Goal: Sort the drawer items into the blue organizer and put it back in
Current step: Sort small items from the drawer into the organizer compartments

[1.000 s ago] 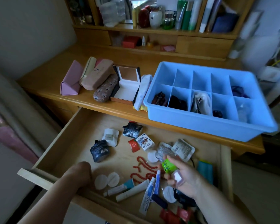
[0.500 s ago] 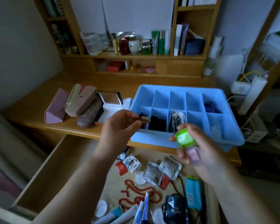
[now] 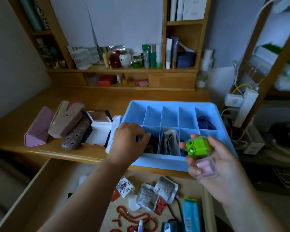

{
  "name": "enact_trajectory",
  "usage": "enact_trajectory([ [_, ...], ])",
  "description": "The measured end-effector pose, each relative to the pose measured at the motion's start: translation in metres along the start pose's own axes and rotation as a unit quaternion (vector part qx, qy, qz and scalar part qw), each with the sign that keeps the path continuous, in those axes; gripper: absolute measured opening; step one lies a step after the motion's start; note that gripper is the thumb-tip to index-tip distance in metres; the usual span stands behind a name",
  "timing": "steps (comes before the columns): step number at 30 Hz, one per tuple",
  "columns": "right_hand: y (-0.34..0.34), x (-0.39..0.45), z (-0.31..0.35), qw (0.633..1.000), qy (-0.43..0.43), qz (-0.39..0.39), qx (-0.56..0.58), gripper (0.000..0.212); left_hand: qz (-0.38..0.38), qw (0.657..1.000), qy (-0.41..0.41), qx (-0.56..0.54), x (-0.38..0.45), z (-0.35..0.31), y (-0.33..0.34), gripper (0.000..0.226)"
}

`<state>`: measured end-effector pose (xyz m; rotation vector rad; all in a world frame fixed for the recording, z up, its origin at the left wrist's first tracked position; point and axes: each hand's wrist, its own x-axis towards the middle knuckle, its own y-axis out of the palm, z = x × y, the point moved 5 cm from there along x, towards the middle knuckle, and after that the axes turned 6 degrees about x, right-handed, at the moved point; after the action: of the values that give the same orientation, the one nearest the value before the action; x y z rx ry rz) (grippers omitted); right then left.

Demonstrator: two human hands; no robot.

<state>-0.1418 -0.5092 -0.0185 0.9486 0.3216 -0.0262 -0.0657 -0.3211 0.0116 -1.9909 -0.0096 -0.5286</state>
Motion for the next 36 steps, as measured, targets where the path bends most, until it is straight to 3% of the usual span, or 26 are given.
enact_trajectory([
  [4,0.005,0.014,0.015,1.000,0.004,0.009,-0.005,0.033,-0.050,0.996,-0.026,-0.067,0.007,-0.010,0.003,0.032],
  [7,0.004,0.028,0.066,0.990,-0.101,0.000,-0.097,0.032,-0.070,0.993,-0.030,-0.088,0.008,-0.010,0.013,0.006],
  [10,0.000,0.048,0.124,0.936,-0.207,-0.073,-0.274,0.019,-0.094,0.992,-0.045,-0.067,0.006,-0.004,0.017,0.015],
  [11,0.000,0.057,0.136,0.892,-0.223,-0.107,-0.378,0.017,-0.093,0.993,-0.043,-0.056,0.007,-0.004,0.019,0.017],
  [12,0.001,0.069,0.144,0.825,-0.228,-0.133,-0.499,0.020,-0.086,0.994,-0.043,-0.046,0.007,-0.005,0.021,0.019],
  [15,0.005,0.104,0.141,0.570,-0.176,-0.120,-0.793,0.042,-0.075,0.995,-0.046,-0.040,0.008,-0.005,0.022,0.022],
  [16,0.003,0.112,0.136,0.516,-0.143,-0.111,-0.837,0.050,-0.075,0.995,-0.048,-0.041,0.007,-0.005,0.022,0.023],
  [17,0.002,0.117,0.132,0.495,-0.118,-0.108,-0.854,0.057,-0.077,0.995,-0.049,-0.043,0.007,-0.004,0.022,0.023],
  [18,0.002,0.120,0.132,0.522,-0.111,-0.114,-0.838,0.061,-0.079,0.995,-0.050,-0.045,0.007,-0.004,0.022,0.024],
  [19,0.002,0.122,0.134,0.598,-0.122,-0.128,-0.782,0.060,-0.080,0.994,-0.052,-0.047,0.007,-0.003,0.021,0.024],
  [21,-0.005,0.120,0.139,0.827,-0.126,-0.165,-0.523,0.043,-0.081,0.994,-0.055,-0.047,0.007,-0.003,0.022,0.023],
  [22,-0.009,0.119,0.136,0.906,-0.099,-0.161,-0.378,0.038,-0.082,0.994,-0.054,-0.047,0.007,-0.003,0.022,0.023],
  [23,-0.012,0.120,0.135,0.944,-0.081,-0.149,-0.281,0.039,-0.083,0.994,-0.052,-0.046,0.007,-0.004,0.022,0.023],
  [25,-0.016,0.125,0.136,0.948,-0.089,-0.140,-0.273,0.045,-0.082,0.994,-0.049,-0.046,0.007,-0.004,0.022,0.022],
  [30,-0.009,0.143,0.127,0.833,-0.136,-0.152,-0.515,0.058,-0.093,0.993,-0.050,-0.053,0.008,-0.002,0.023,0.021],
  [36,-0.001,0.111,0.114,0.830,-0.279,-0.124,-0.467,0.039,-0.102,0.988,-0.073,-0.089,0.009,-0.004,0.017,0.021],
])
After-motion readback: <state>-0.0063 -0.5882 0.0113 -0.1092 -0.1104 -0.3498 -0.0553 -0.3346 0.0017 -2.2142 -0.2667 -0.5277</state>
